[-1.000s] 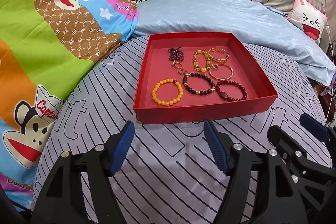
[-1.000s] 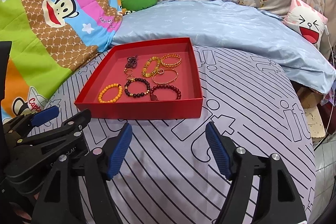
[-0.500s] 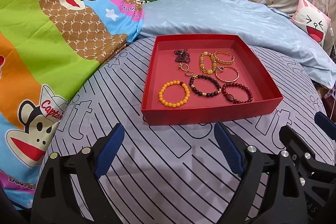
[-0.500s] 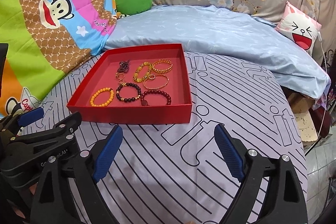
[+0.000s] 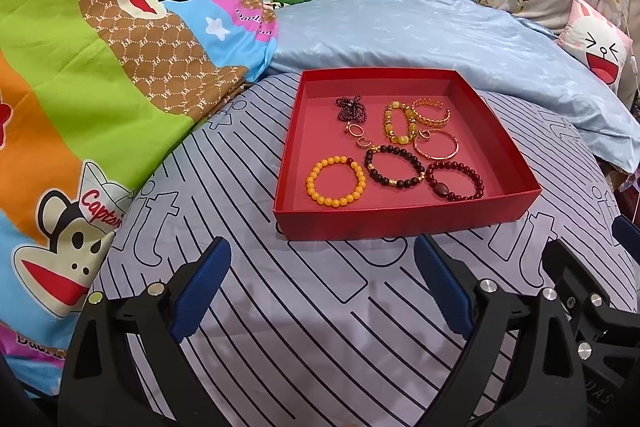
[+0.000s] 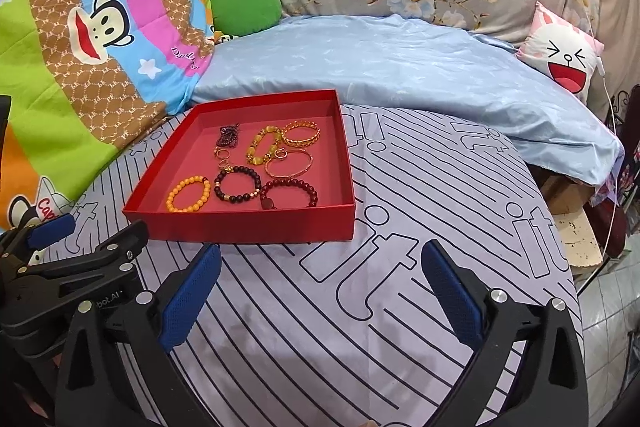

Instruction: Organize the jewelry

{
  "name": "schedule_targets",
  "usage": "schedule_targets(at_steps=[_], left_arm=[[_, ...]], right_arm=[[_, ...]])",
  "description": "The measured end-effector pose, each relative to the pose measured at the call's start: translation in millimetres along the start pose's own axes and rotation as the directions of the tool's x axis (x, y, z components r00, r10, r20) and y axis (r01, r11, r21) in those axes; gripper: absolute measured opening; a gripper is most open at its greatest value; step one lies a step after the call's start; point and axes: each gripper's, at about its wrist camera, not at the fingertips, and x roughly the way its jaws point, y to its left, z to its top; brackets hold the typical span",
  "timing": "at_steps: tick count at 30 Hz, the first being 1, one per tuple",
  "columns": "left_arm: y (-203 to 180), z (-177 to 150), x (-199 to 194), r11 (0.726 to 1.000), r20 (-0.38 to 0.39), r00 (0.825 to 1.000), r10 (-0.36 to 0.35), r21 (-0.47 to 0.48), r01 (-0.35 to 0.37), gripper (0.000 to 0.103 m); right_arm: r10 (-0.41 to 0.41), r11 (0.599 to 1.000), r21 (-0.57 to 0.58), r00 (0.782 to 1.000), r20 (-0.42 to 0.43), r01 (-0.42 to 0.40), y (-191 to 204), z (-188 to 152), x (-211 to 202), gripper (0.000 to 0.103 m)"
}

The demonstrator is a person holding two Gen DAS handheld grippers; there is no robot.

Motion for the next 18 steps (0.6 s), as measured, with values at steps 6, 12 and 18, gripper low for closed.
schedule_targets(at_steps=[6,12,18], left_arm=[[-2.7,0.7,-0.9,1.000,0.001,1.000,0.009,0.002,-0.009,0.089],[-2.6,2.6,1.8,1.000,-0.006,1.000,0.013,0.003,-0.013,0.089],[-2.5,5.7,4.9,1.000,-0.013,1.000,0.017,-0.001,-0.017,0.089]], right_arm=[[-0.007,1.000,-0.008,1.000,0.006,0.007,0.9,1.0,-0.2,0.097],[-0.005,1.000,-0.003,1.000,-0.005,0.005,0.6,3.7,3.1,0.097],[-0.005,1.000,-0.003,1.000,-0.009,0.005,0.2,5.4,5.6,0.097]])
